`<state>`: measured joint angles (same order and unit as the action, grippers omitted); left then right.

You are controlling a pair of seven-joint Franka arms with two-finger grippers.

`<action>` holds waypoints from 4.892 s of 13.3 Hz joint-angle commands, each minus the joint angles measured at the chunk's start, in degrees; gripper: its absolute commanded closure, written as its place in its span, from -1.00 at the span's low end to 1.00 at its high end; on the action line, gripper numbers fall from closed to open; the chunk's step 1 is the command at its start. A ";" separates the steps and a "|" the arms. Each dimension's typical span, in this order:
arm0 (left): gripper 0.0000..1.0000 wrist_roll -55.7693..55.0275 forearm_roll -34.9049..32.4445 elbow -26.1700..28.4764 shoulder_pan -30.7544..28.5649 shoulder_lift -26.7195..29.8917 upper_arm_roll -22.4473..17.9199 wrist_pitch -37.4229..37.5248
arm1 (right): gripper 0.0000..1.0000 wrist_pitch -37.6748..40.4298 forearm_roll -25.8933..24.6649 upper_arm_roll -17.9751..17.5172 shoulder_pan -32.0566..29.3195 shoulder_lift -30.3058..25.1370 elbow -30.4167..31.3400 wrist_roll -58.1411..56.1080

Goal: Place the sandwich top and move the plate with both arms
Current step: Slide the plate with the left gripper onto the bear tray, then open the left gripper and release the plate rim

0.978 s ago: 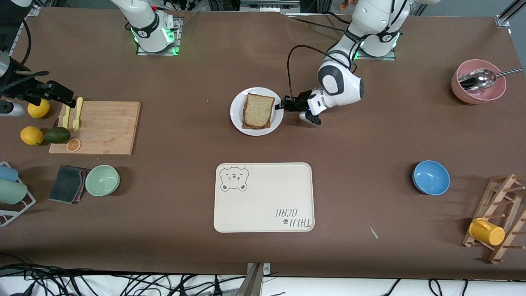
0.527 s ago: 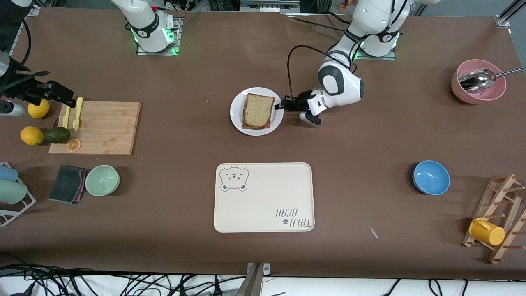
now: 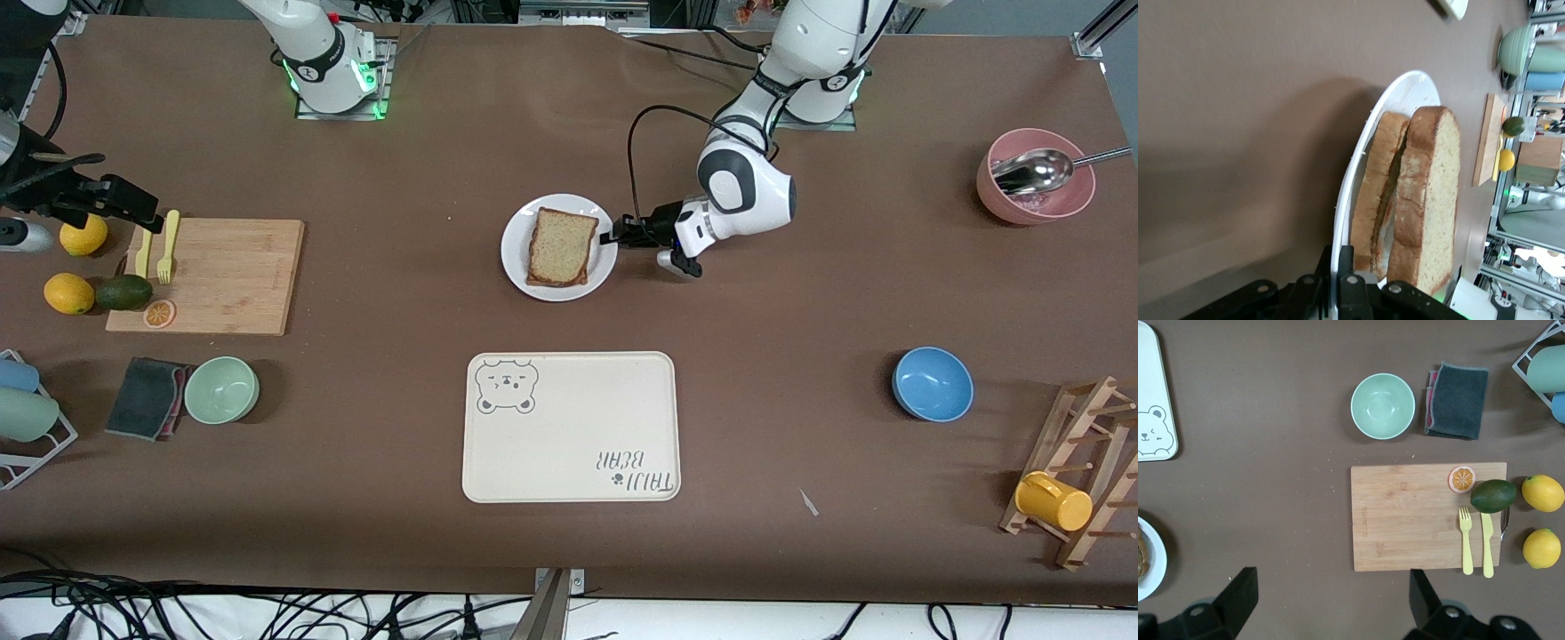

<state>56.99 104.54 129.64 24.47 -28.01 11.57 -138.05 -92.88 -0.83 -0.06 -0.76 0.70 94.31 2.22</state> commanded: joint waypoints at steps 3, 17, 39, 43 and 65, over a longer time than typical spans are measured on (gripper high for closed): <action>1.00 1.11 2.42 -0.17 -3.64 3.05 0.12 1.73 | -1.00 0.68 0.74 -0.29 -0.65 -0.43 -0.26 -0.99; 1.00 -7.32 4.36 -27.40 -5.14 -12.13 -1.99 3.84 | -1.00 0.68 0.74 -0.29 -0.65 -0.52 -0.26 -0.99; 1.00 -14.98 -4.43 -41.40 -2.41 -23.84 -10.16 2.17 | -1.00 2.35 0.92 -0.29 -0.65 -0.78 -0.26 -0.90; 1.00 -15.15 -4.61 -41.83 -2.41 -24.45 -11.47 2.17 | -1.00 2.35 0.92 -0.29 -0.65 -0.78 -0.26 -0.90; -1.00 -16.12 -20.50 -27.35 -5.93 -7.33 -11.75 2.43 | -1.00 2.44 0.92 -0.21 -0.65 -0.78 -0.26 -0.90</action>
<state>41.01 87.24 96.91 18.86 -39.59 -0.33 -135.86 -91.40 -0.77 -0.01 -0.76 0.54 94.28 2.16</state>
